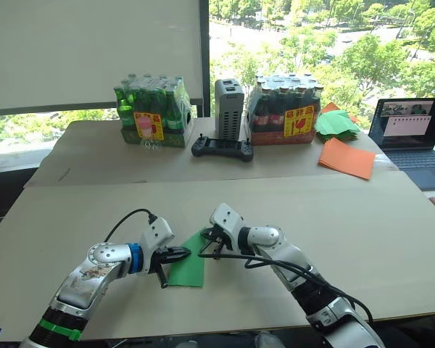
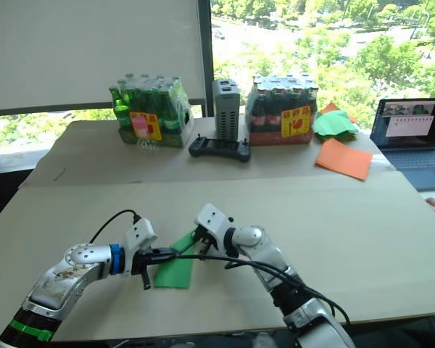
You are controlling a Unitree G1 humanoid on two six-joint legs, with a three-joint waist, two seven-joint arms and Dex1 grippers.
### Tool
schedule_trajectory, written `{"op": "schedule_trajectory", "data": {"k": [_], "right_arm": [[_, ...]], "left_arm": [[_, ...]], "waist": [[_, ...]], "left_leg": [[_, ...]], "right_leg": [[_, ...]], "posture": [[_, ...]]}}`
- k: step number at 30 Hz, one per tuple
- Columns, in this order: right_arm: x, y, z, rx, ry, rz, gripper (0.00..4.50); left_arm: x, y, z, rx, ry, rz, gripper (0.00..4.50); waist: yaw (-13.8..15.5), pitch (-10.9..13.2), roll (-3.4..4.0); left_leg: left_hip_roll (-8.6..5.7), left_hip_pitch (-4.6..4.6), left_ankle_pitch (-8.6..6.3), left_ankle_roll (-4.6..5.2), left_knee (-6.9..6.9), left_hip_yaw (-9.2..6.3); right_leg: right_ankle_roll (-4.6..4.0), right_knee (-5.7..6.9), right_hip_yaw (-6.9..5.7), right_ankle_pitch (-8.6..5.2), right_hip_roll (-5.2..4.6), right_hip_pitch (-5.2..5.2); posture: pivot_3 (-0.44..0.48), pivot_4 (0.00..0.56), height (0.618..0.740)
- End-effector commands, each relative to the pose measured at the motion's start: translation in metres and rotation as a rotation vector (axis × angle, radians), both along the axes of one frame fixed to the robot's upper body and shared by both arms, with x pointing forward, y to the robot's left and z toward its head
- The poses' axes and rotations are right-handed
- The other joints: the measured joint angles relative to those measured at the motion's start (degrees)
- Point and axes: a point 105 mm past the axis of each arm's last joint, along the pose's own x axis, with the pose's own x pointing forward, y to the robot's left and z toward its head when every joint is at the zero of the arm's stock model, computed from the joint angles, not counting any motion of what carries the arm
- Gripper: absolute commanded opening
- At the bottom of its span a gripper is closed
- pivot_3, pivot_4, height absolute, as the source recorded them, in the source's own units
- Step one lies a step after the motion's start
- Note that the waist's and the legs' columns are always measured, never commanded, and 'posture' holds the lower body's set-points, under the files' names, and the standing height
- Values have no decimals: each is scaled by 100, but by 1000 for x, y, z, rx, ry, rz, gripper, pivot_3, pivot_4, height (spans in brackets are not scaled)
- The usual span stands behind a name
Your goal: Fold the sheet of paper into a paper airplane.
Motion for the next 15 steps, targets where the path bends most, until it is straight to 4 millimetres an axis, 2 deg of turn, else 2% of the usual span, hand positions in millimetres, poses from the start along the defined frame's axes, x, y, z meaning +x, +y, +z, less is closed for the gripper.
{"op": "schedule_trajectory", "data": {"k": [1, 8, 15], "right_arm": [[6, -5, -7, -15, 18, -30, 0], [6, -1, -7, -8, 16, -12, 0], [-25, 5, -18, -27, 36, 75, 0]], "left_arm": [[-2, 1, -1, 18, 4, -2, 46], [-1, 1, 0, 18, 1, 5, 46], [1, 1, 2, 17, -4, 19, 46]], "waist": [[-2, 0, 0], [-5, 0, 1], [1, -1, 2]], "left_leg": [[1, 0, 0, -1, 0, 0], [3, 2, 0, 0, 0, 0], [8, 1, -1, -3, -1, 0]], "right_leg": [[0, 0, 0, 0, 1, 0], [-3, 0, 1, 2, 4, 1], [-4, -5, 1, 2, 9, 1]], "posture": [[0, 150, 715], [0, 150, 715], [0, 150, 715]]}}
